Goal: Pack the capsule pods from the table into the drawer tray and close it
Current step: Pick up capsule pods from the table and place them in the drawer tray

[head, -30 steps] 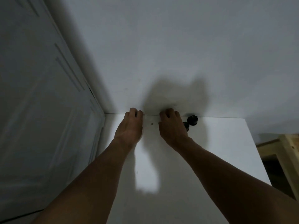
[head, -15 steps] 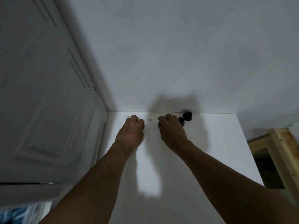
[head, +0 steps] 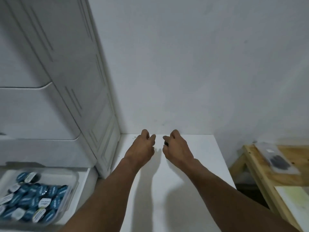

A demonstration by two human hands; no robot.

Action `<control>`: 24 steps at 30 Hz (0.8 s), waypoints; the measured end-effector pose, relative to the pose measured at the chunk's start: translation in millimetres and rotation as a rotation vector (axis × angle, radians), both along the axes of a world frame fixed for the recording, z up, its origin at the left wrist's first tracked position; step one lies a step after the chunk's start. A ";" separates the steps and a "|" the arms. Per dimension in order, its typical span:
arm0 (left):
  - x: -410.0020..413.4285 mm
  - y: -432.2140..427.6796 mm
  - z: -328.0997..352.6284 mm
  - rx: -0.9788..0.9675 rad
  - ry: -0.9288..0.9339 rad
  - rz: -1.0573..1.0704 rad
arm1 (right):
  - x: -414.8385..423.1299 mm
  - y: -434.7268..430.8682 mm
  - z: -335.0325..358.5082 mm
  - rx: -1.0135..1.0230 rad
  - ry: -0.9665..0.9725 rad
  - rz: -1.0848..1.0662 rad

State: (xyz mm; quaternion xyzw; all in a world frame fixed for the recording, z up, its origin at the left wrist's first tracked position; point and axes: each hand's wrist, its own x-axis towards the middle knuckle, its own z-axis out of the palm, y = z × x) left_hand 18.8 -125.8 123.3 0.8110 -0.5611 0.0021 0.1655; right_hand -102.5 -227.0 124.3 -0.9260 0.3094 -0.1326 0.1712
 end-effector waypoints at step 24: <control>-189.6 241.2 120.0 -0.330 -0.144 0.229 | -166.3 201.5 125.9 -0.154 -0.227 0.228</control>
